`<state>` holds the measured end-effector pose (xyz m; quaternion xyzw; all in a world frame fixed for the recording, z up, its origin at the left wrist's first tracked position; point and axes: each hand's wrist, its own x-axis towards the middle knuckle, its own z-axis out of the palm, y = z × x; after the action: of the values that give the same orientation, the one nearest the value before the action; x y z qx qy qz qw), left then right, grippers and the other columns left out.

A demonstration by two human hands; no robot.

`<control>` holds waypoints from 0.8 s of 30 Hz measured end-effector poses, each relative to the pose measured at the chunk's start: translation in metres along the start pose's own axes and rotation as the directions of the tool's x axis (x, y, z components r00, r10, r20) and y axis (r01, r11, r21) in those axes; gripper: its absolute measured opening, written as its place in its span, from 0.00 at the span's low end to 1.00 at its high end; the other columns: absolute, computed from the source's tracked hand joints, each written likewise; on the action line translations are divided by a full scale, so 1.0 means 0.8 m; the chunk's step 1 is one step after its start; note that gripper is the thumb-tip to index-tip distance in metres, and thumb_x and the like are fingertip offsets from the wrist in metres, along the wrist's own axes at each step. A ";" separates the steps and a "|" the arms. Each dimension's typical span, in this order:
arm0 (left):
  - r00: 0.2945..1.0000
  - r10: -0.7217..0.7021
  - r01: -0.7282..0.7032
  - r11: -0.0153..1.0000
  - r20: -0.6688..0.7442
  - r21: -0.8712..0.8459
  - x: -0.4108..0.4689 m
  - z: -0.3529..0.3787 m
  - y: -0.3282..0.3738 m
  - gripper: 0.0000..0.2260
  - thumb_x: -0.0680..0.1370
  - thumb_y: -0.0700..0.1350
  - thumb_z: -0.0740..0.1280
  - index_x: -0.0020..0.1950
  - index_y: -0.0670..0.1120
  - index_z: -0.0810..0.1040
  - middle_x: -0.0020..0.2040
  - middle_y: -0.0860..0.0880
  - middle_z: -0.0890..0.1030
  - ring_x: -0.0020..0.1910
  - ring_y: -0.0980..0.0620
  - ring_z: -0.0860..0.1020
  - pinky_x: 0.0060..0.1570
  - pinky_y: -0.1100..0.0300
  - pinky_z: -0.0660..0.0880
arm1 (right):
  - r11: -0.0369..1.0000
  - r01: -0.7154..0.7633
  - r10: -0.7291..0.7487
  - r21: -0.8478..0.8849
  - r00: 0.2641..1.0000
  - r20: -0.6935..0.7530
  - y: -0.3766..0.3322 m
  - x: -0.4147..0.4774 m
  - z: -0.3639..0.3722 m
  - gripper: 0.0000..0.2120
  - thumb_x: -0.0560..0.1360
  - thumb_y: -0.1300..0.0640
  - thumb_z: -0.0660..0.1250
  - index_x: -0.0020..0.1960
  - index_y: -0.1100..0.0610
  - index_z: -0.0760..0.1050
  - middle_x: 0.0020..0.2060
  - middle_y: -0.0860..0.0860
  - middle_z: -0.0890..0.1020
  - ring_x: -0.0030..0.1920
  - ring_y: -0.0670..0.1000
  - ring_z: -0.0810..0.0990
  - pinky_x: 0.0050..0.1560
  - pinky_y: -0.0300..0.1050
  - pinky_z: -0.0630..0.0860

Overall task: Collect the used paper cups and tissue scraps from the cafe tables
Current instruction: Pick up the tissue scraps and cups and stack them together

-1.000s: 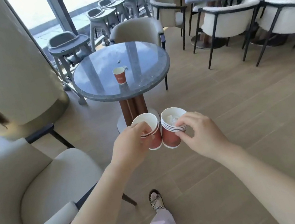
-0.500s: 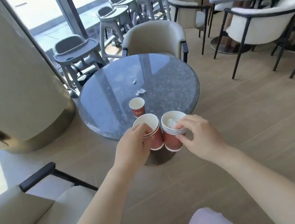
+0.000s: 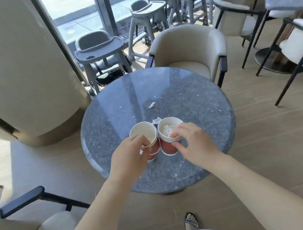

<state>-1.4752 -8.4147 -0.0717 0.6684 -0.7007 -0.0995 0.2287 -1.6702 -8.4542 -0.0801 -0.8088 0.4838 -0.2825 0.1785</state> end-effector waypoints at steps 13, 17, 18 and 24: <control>0.932 -0.238 0.174 0.955 0.274 0.239 0.057 0.050 -0.024 0.07 0.76 0.43 0.62 0.52 0.50 0.75 0.53 0.52 0.78 0.53 0.47 0.74 0.45 0.55 0.73 | 0.999 -0.037 0.037 -0.002 0.978 0.205 0.081 0.085 0.040 0.06 0.71 0.61 0.68 0.47 0.55 0.78 0.49 0.49 0.80 0.52 0.52 0.73 0.47 0.48 0.73; 0.902 -0.261 0.172 0.948 0.344 0.269 0.070 0.074 -0.023 0.08 0.76 0.43 0.62 0.53 0.48 0.75 0.53 0.50 0.78 0.53 0.46 0.74 0.46 0.54 0.74 | 0.999 -0.043 0.046 -0.017 0.964 0.264 0.091 0.094 0.049 0.04 0.71 0.61 0.68 0.46 0.55 0.77 0.48 0.49 0.79 0.52 0.53 0.73 0.48 0.50 0.74; 0.901 -0.258 0.169 0.949 0.350 0.266 0.076 0.081 -0.020 0.07 0.76 0.44 0.62 0.53 0.48 0.75 0.52 0.49 0.78 0.53 0.46 0.75 0.46 0.54 0.74 | 0.998 -0.051 0.055 -0.021 0.961 0.272 0.095 0.096 0.049 0.04 0.71 0.61 0.67 0.46 0.56 0.77 0.48 0.50 0.79 0.52 0.53 0.73 0.48 0.50 0.74; 0.900 -0.162 0.052 0.961 0.405 0.270 0.108 0.119 -0.010 0.08 0.74 0.43 0.64 0.53 0.48 0.74 0.53 0.50 0.78 0.54 0.45 0.75 0.46 0.54 0.74 | 0.994 -0.086 0.102 -0.069 0.955 0.280 0.122 0.100 0.039 0.02 0.71 0.61 0.67 0.44 0.57 0.76 0.48 0.51 0.79 0.51 0.54 0.73 0.46 0.50 0.74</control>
<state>-1.5112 -8.5160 -0.1426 0.6923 -0.7023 -0.1646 -0.0215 -1.6868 -8.5702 -0.1364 -0.8218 0.4989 -0.1413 0.2363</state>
